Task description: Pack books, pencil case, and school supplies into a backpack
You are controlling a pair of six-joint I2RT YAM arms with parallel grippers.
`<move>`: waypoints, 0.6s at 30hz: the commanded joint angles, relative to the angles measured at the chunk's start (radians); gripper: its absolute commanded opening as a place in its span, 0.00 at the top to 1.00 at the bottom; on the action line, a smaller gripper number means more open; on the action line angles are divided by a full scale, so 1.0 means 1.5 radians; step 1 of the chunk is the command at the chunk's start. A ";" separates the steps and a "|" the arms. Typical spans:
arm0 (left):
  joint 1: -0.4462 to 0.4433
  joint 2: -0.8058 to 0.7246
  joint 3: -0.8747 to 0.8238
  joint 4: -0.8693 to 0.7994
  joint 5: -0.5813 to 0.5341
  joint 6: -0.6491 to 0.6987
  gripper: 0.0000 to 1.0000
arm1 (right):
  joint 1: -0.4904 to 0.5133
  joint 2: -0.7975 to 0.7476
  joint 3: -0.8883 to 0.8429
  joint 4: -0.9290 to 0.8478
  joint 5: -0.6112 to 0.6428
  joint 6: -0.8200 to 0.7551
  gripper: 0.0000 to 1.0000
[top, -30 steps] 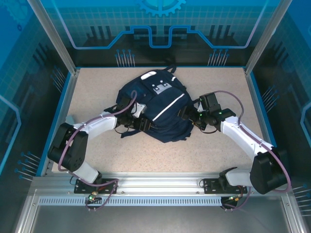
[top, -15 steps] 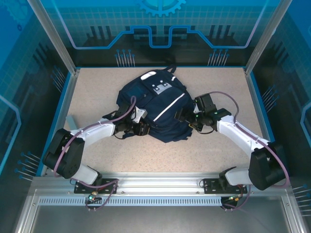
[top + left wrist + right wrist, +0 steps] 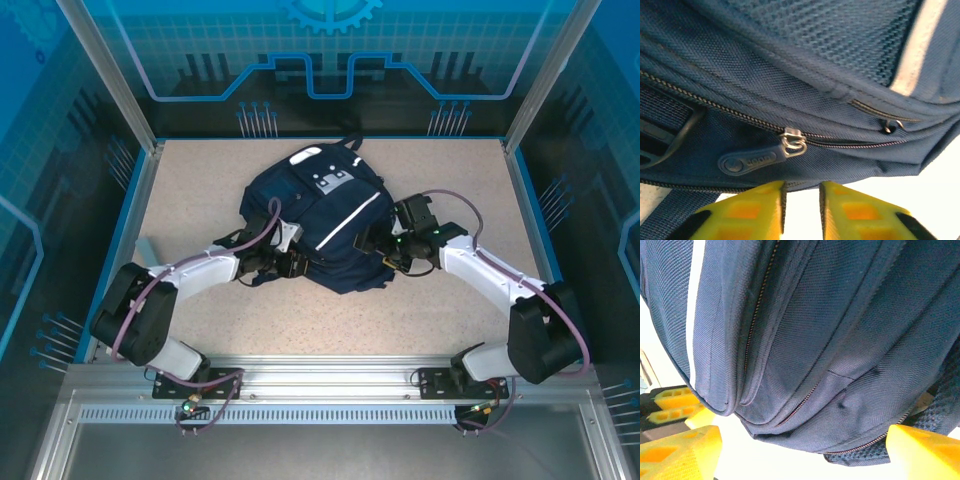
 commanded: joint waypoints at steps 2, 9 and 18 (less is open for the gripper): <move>-0.002 0.008 0.016 0.014 -0.004 -0.005 0.86 | 0.014 0.011 0.017 0.002 -0.010 0.005 0.14; -0.009 -0.054 -0.014 0.018 -0.009 -0.012 1.00 | 0.042 0.051 0.019 0.033 -0.030 0.021 0.22; -0.080 -0.103 -0.073 0.090 -0.022 -0.102 1.00 | 0.098 0.130 0.035 0.116 -0.041 0.058 0.46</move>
